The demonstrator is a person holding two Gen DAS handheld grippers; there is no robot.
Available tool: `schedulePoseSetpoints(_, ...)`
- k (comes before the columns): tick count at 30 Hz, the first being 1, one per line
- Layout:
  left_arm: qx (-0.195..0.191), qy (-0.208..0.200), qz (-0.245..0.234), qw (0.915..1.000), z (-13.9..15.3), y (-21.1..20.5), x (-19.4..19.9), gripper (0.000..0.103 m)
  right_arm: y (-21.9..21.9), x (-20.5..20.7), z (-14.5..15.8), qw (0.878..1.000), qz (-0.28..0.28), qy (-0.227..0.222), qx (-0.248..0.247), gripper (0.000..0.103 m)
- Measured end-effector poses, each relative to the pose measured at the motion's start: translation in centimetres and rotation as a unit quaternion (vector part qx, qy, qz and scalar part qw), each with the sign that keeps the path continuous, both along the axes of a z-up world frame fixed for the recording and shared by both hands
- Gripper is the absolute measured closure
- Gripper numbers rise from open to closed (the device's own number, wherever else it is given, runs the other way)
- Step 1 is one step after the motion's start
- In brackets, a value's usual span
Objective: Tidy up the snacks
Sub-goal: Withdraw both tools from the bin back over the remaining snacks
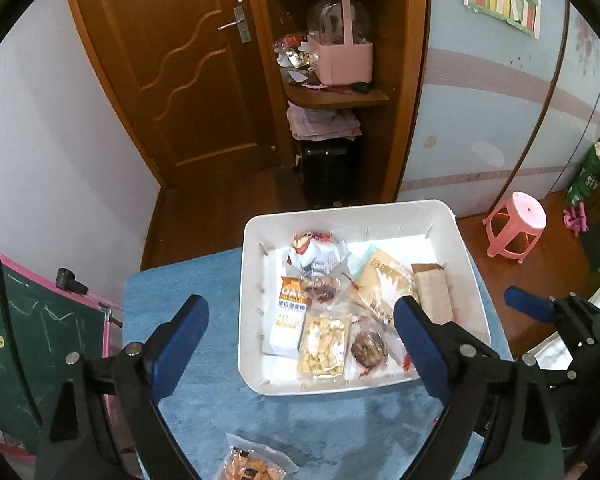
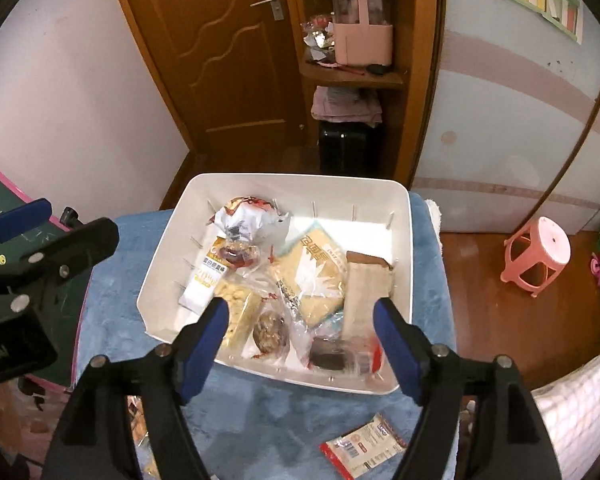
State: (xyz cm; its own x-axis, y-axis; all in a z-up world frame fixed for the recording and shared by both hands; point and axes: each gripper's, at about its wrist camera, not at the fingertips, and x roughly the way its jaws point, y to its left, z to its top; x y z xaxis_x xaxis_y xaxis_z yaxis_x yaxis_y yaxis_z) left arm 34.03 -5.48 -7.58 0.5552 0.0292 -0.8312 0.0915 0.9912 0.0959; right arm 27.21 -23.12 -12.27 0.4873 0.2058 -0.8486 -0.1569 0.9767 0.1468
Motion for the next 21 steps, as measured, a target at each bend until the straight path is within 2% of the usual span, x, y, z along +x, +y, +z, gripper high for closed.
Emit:
schedulePoseSetpoints(12, 0.005, -0.006, 0.017, 0.9998, 0.3, 1.8, -5.1, 0.01, 0.7, -4.3, 0.8, 1.0, 0.011, -0.007, 0.016, 0.027)
schedulePoseSetpoints(21, 0.013, -0.008, 0.017, 0.9997, 0.1, 4.3, -10.0, 0.01, 0.6, -8.1, 0.7, 0.999, -0.005, 0.003, 0.034, 0.027)
